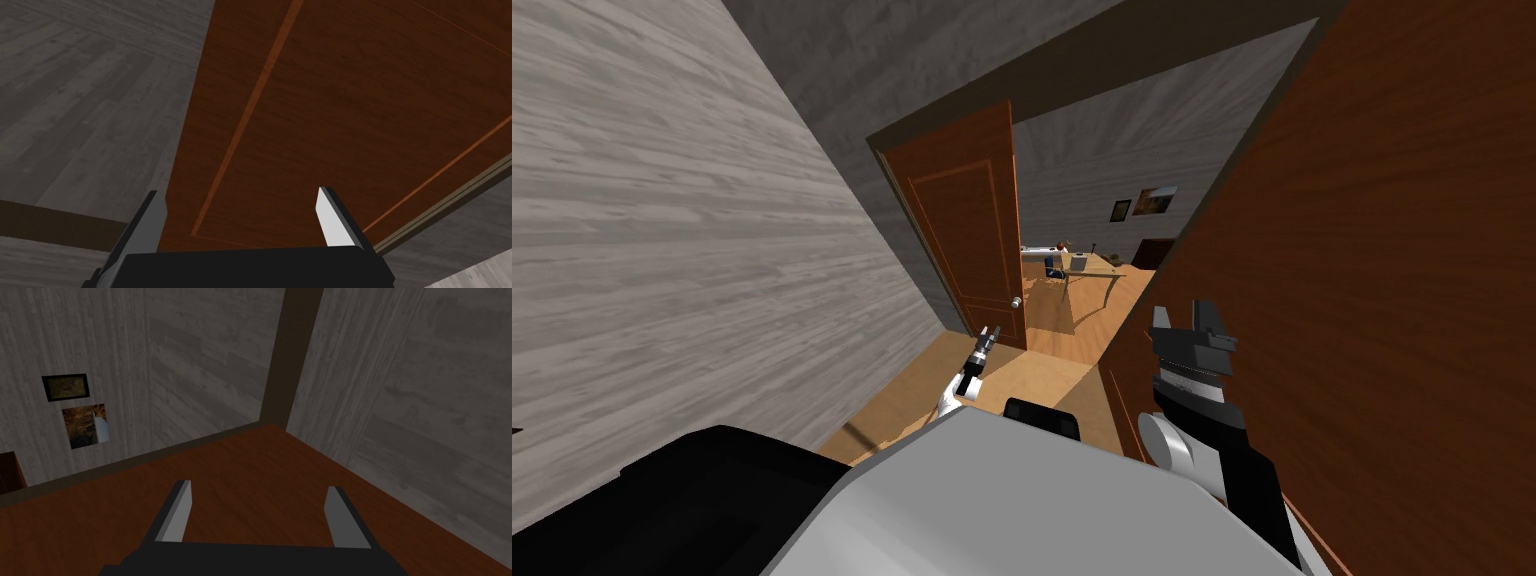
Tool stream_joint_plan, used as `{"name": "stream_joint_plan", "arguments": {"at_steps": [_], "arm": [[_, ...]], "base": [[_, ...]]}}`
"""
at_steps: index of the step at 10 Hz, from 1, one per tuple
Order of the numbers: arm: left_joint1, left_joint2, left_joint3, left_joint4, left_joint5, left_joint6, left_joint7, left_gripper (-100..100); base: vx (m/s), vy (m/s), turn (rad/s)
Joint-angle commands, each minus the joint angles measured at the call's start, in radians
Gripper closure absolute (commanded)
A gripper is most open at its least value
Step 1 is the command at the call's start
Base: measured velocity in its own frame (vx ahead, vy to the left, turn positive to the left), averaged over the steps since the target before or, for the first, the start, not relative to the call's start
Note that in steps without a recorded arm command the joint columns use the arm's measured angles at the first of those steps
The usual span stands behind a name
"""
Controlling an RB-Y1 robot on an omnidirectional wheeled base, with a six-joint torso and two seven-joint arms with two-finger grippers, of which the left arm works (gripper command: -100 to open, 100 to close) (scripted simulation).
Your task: Pull the door open
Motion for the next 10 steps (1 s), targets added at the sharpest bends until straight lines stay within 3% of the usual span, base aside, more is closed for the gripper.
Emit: {"name": "stream_joint_plan", "arguments": {"at_steps": [1, 10], "arm": [[-0.017, 0.002, 0.007, 0.048, -0.014, -0.008, -0.037, -100], [-0.093, 0.014, 0.039, 0.270, -0.084, -0.048, -0.215, -100]], "base": [[0.104, -0.015, 0.005], [0.101, -0.017, 0.002]]}}
